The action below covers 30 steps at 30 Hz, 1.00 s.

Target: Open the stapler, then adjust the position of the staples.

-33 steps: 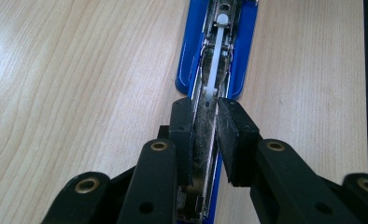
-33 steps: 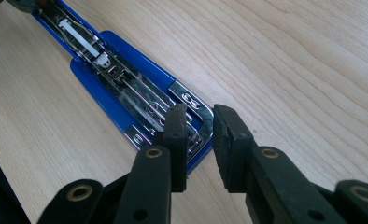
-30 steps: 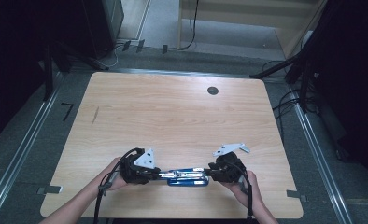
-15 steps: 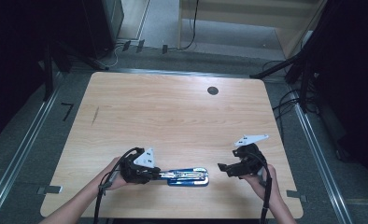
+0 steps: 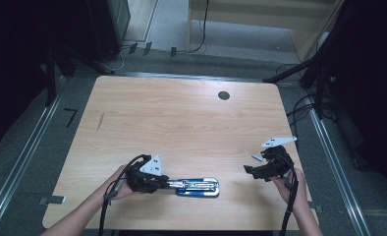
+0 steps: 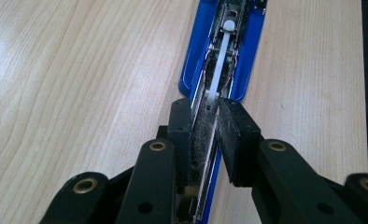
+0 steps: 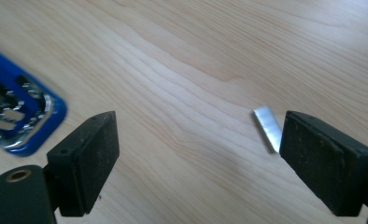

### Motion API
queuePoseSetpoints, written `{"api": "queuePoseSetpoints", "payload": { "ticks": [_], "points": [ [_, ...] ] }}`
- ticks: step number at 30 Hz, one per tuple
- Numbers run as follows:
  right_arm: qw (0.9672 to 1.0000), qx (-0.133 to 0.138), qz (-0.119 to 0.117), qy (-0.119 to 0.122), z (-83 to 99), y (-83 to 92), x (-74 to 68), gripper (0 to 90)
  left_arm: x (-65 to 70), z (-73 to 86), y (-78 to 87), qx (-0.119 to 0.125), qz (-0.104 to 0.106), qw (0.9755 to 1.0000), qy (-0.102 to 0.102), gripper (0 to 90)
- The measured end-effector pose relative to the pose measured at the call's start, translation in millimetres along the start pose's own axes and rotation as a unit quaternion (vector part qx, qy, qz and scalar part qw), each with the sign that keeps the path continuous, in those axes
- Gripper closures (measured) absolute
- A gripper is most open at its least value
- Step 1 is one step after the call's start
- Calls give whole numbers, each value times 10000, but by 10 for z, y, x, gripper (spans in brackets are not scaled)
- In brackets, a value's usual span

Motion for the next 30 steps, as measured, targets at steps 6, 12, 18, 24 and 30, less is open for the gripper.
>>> {"api": "queuePoseSetpoints", "payload": {
  "ticks": [6,12,18,24,30],
  "points": [
    [9999,-10,73,-101,-48,4,129,142,4,0,2,13,-23,10000,8,755],
    [9998,-65,44,-202,-29,-88,272,150,4,0,3,15,-23,10000,13,753],
    [9995,-147,85,-269,-4,-177,372,179,4,0,3,18,-25,10000,18,753],
    [9991,-256,119,-328,18,-248,410,245,-3,-5,0,9,-10,10000,-8,753],
    [9993,-241,168,-242,-5,-274,430,459,0,-20,-9,27,8,10000,-36,751]
  ]
}}
Point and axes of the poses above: each handheld gripper's, and its own axes: y roughly backward along the jaws, z roughly out of its underside, x roughly to its right, the point moved 10 cm from there along -y, roughly forward along the jaws, and after that the axes turned 6 degrees about -x, right-handed, at the moved point
